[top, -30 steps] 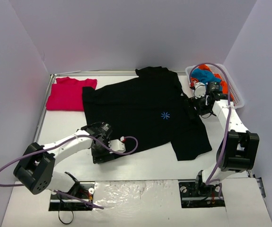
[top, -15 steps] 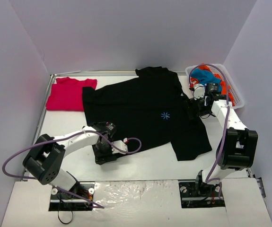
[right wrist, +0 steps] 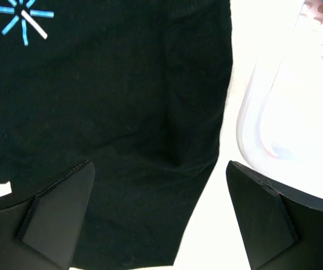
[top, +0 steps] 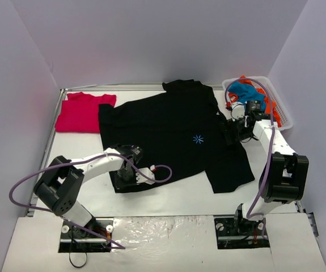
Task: Fold and stack the t-shirts
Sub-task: Grap the side of the flattened tshirt closest away from the robot with both arms
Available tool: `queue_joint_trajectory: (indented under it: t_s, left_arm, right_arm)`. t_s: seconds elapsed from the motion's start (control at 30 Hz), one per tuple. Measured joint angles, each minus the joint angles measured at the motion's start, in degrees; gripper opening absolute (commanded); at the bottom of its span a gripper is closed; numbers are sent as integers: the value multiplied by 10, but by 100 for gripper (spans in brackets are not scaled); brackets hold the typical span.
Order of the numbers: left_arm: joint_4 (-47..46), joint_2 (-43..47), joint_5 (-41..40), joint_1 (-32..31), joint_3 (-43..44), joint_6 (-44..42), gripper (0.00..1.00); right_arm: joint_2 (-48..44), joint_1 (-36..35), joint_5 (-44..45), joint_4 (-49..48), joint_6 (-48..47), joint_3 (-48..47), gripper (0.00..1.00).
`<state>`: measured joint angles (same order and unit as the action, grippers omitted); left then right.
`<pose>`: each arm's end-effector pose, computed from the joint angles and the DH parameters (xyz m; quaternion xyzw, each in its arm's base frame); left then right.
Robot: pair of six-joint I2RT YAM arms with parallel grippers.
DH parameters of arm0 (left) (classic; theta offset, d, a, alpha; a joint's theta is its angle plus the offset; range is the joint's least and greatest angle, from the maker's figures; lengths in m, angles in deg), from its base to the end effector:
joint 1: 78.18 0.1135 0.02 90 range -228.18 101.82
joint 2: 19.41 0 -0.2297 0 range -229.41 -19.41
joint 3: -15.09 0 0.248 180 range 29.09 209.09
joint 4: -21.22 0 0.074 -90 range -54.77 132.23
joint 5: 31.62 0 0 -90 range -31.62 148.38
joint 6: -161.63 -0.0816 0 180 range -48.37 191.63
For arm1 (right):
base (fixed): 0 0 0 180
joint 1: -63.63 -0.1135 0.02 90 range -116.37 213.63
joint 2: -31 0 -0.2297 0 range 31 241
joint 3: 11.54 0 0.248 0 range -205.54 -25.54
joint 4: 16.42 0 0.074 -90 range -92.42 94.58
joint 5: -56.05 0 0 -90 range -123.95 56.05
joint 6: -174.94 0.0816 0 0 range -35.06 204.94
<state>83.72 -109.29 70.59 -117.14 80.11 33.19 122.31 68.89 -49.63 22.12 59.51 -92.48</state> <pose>0.1848 -0.1716 0.0853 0.6234 0.7743 -0.1064 0.0224 0.3699 -0.0119 0.1835 -0.2096 0.9049 0.0312 0.3691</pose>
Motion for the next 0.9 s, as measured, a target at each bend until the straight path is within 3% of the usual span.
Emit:
queue_joint_trajectory:
  t_s: [0.27, 0.4, 0.6, 0.9]
  left_arm:
    - [1, 127, -49, 9, -2, 35, 2]
    - [-21, 162, -83, 63, 1, 56, 2]
    - [-64, 68, -121, 194, 67, 70, 2]
    - [-111, -52, -137, 270, 170, 91, 2]
  right_arm:
    - [-49, 0, -15, 76, -78, 2, 100]
    - [-83, 0, -24, 141, -138, 15, 100]
    - [-94, 0, -14, 220, -218, 38, 100]
    - [-79, -25, -6, 280, -295, 54, 100]
